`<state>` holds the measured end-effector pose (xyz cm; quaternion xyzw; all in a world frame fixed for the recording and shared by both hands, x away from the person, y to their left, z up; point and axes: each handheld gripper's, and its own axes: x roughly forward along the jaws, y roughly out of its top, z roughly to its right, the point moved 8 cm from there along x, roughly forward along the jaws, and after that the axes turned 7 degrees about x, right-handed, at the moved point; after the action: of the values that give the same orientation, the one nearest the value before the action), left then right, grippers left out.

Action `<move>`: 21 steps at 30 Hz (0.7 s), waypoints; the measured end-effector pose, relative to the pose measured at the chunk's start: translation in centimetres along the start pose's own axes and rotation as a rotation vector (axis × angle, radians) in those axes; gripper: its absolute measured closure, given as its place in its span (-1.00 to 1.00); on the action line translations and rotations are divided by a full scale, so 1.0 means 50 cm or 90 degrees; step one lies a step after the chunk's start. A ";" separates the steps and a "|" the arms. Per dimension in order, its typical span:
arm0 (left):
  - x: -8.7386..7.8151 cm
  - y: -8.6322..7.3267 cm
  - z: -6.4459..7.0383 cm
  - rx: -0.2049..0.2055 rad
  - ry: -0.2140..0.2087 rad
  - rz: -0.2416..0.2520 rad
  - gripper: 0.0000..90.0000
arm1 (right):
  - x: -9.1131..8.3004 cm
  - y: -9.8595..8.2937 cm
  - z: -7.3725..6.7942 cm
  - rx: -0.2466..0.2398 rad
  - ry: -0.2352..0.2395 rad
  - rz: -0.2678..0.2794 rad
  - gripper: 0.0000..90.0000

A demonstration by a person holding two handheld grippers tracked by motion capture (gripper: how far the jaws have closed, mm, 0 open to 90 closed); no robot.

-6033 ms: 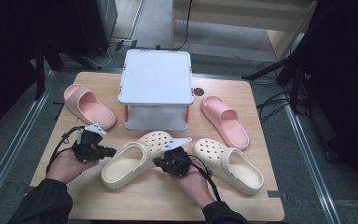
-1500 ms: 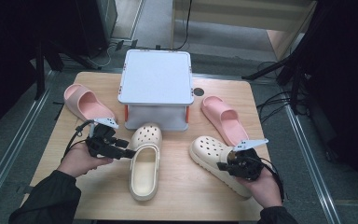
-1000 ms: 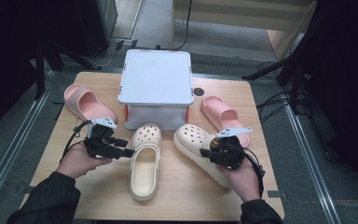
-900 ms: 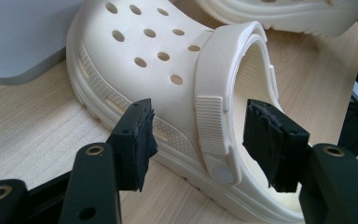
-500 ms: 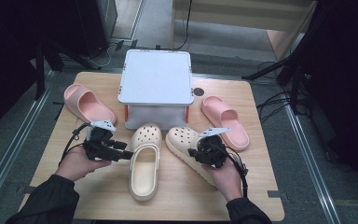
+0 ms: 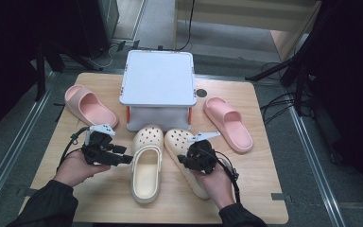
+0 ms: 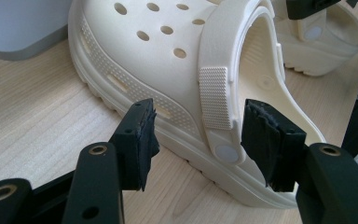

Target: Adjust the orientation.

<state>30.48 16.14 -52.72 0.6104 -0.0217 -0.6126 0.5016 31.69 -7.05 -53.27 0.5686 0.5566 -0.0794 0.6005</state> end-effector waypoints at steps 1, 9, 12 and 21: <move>0.000 -0.001 0.000 0.000 0.001 -0.001 -0.02 | 0.000 0.000 0.000 0.000 0.000 0.000 0.59; 0.006 -0.004 0.006 0.004 0.000 -0.006 -0.01 | 0.010 0.002 -0.022 0.018 0.040 -0.002 0.43; 0.007 -0.004 0.007 0.006 -0.001 -0.007 -0.01 | 0.011 0.004 -0.021 0.011 0.054 0.005 0.34; -0.003 -0.003 -0.001 -0.001 0.005 0.008 -0.01 | -0.071 -0.003 -0.003 0.003 0.086 0.043 0.51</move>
<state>30.41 16.37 -52.71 0.6124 -0.0230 -0.6069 0.5061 30.19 -8.88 -50.65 0.5923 0.5760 -0.0220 0.5630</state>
